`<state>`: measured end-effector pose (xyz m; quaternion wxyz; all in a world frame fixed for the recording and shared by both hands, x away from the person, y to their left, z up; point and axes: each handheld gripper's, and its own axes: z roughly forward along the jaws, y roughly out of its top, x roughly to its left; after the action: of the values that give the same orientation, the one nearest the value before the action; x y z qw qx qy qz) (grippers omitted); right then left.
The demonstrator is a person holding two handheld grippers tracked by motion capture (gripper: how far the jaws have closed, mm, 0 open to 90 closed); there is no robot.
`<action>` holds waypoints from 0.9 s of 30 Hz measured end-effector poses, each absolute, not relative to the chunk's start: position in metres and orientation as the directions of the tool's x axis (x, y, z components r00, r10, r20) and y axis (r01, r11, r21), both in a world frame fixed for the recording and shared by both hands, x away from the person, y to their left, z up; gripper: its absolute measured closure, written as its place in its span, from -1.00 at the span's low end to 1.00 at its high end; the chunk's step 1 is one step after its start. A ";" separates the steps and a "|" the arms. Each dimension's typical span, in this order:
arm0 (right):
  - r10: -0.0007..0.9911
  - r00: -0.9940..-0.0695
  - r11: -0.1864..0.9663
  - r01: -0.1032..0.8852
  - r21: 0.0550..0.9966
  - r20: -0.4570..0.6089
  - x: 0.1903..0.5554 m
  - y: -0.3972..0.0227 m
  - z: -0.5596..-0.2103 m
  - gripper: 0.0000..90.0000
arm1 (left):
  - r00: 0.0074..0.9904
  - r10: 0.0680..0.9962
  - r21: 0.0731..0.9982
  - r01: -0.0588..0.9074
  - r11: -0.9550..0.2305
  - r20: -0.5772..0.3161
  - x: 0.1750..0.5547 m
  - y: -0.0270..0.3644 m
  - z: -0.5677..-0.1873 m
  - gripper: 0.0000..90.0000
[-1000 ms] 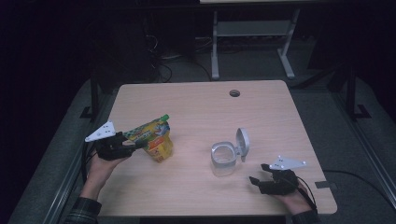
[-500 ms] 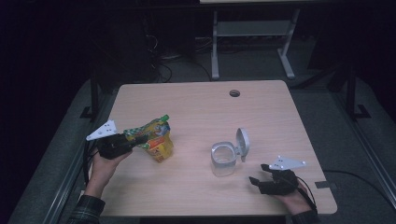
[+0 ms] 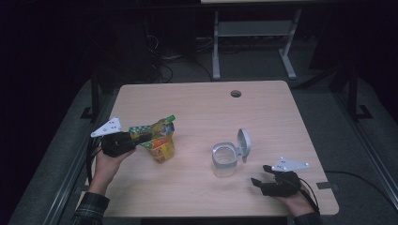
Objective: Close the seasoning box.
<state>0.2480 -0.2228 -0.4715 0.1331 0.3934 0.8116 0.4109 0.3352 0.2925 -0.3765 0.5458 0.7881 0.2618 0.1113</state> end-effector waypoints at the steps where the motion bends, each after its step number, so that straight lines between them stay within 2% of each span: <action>1: 0.746 -0.658 0.355 0.525 0.774 0.104 0.248 -0.223 -0.471 -0.36 | 0.840 0.531 0.921 0.288 -0.262 -0.112 0.335 0.290 -0.373 1.00; 8: 0.748 -0.654 0.346 0.529 0.775 0.112 0.244 -0.224 -0.470 -0.35 | 0.858 0.502 0.927 0.271 -0.259 -0.111 0.333 0.280 -0.360 1.00; 14: 0.735 -0.667 0.348 0.525 0.777 0.122 0.237 -0.221 -0.466 -0.23 | 0.861 0.495 0.927 0.271 -0.257 -0.115 0.331 0.273 -0.346 1.00; 15: 0.724 -0.676 0.345 0.526 0.778 0.136 0.236 -0.219 -0.463 -0.12 | 0.865 0.491 0.926 0.267 -0.268 -0.108 0.331 0.270 -0.342 1.00; 16: 0.724 -0.676 0.345 0.526 0.778 0.136 0.236 -0.219 -0.463 -0.12 | 0.865 0.491 0.926 0.267 -0.268 -0.108 0.331 0.270 -0.342 1.00; 17: 0.706 -0.694 0.353 0.516 0.780 0.140 0.234 -0.214 -0.461 0.00 | 0.865 0.489 0.926 0.271 -0.264 -0.113 0.331 0.269 -0.341 1.00; 18: 0.706 -0.694 0.353 0.516 0.780 0.140 0.234 -0.214 -0.461 0.00 | 0.865 0.489 0.926 0.271 -0.264 -0.113 0.331 0.269 -0.341 1.00; 19: 0.685 -0.714 0.366 0.509 0.779 0.145 0.233 -0.208 -0.459 0.19 | 0.864 0.486 0.927 0.279 -0.253 -0.127 0.331 0.270 -0.340 1.00; 20: 0.685 -0.714 0.366 0.509 0.779 0.145 0.233 -0.208 -0.459 0.19 | 0.864 0.486 0.927 0.279 -0.253 -0.127 0.331 0.270 -0.340 1.00; 21: 0.662 -0.736 0.385 0.497 0.778 0.143 0.229 -0.201 -0.457 0.40 | 0.862 0.488 0.927 0.285 -0.244 -0.136 0.331 0.271 -0.339 1.00; 22: 0.650 -0.746 0.393 0.495 0.775 0.146 0.226 -0.198 -0.456 0.51 | 0.862 0.487 0.928 0.285 -0.242 -0.138 0.330 0.272 -0.339 1.00; 23: 0.650 -0.746 0.393 0.495 0.775 0.146 0.226 -0.198 -0.456 0.51 | 0.862 0.487 0.928 0.285 -0.242 -0.138 0.330 0.272 -0.339 1.00; 24: 0.620 -0.770 0.413 0.482 0.773 0.149 0.222 -0.192 -0.454 0.76 | 0.863 0.487 0.927 0.285 -0.244 -0.137 0.330 0.272 -0.338 1.00; 27: 0.574 -0.808 0.442 0.442 0.780 0.133 0.219 -0.179 -0.451 0.98 | 0.865 0.485 0.928 0.279 -0.247 -0.131 0.324 0.272 -0.335 1.00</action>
<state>0.2188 -0.1794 -0.4510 0.0756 0.3004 0.8458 0.4344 0.3244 0.2717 -0.3354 0.5633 0.7842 0.2437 0.0913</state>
